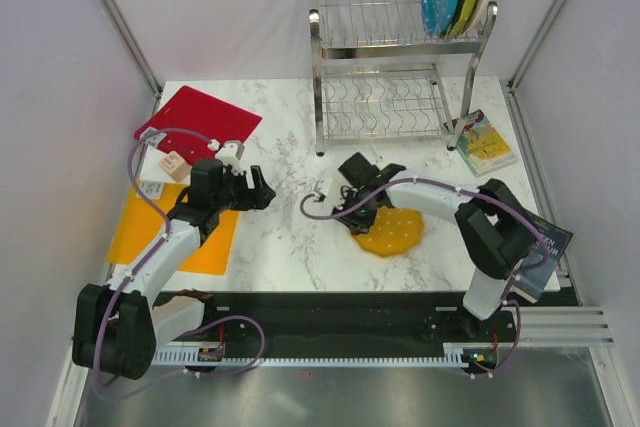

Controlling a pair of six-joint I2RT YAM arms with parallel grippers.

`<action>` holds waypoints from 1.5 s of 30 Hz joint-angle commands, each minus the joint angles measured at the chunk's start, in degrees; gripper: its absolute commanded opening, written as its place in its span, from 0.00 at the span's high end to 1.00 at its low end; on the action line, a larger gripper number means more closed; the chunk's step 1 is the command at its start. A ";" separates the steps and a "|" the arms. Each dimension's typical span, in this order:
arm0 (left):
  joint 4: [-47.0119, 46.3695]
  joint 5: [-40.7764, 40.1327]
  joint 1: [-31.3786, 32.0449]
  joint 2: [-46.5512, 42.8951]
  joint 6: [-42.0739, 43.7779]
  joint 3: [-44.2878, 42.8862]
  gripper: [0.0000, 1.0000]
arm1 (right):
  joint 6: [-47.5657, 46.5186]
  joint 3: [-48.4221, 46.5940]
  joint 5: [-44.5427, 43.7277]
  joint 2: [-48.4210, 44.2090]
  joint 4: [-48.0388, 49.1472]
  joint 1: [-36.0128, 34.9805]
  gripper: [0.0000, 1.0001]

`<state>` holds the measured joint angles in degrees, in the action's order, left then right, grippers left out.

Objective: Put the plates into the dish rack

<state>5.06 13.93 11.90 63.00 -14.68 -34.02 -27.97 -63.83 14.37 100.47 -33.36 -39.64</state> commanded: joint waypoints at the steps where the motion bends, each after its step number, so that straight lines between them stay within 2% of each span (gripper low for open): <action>1: 1.28 -3.48 -0.74 -1.39 -1.05 -1.23 0.14 | 5.37 -6.90 4.62 3.68 3.83 -9.48 0.59; 3: 1.09 -2.51 -1.61 -1.92 -1.41 -0.52 0.14 | 7.04 -11.65 4.26 6.39 4.44 -13.18 0.58; 7: 2.23 -1.19 -2.32 -2.18 -1.85 -0.43 0.14 | 11.09 -17.81 1.73 7.99 5.15 -14.77 0.57; 9: 2.41 0.12 -2.32 -1.83 -1.93 -0.70 0.14 | 10.83 -18.43 -0.56 5.46 5.15 -14.42 0.57; 12: 1.80 4.32 -2.32 -0.25 -3.16 -0.26 0.16 | 12.66 -15.89 -1.98 -0.87 5.15 -11.35 0.51; 13: 1.27 5.83 -2.23 0.19 -4.38 -0.08 0.16 | 14.07 -14.75 -2.15 -2.80 5.06 -8.29 0.42; 15: -0.75 9.60 -1.71 1.68 -6.06 1.23 0.18 | 19.51 -10.45 -0.23 -8.43 4.80 -4.33 0.34; 16: -1.28 10.49 -1.10 2.29 -7.37 2.11 0.18 | 21.70 -6.52 0.91 -10.18 4.71 0.91 0.32; 18: -2.77 12.69 1.97 4.31 -7.47 2.55 0.19 | 29.35 -2.19 5.04 -14.93 4.89 6.56 0.30; 21: -3.13 15.94 7.68 7.47 -4.15 2.03 0.21 | 36.55 7.03 12.07 -19.51 5.59 19.37 0.28; 25: -2.95 16.48 12.53 13.18 -3.78 -0.60 0.23 | 45.09 20.29 17.96 -24.25 10.50 29.41 0.28; 27: -3.21 16.13 14.28 15.30 -4.39 -1.75 0.24 | 48.51 23.30 18.94 -25.40 14.19 32.50 0.27; 34: -5.58 14.46 17.80 21.54 -5.98 -3.60 0.29 | 50.99 29.10 21.92 -27.77 19.30 34.45 0.27; 39: -7.78 13.14 17.89 23.65 -6.06 -3.60 0.32 | 54.77 33.59 24.30 -28.66 26.94 34.45 0.25; 45: -11.21 11.83 17.89 25.68 -7.38 -2.46 0.41 | 56.00 34.30 26.58 -21.55 30.81 34.36 0.24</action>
<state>-2.17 27.66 29.65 87.20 -20.05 -35.97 25.82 -29.65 37.82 75.37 -8.58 -5.39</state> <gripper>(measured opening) 0.610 0.757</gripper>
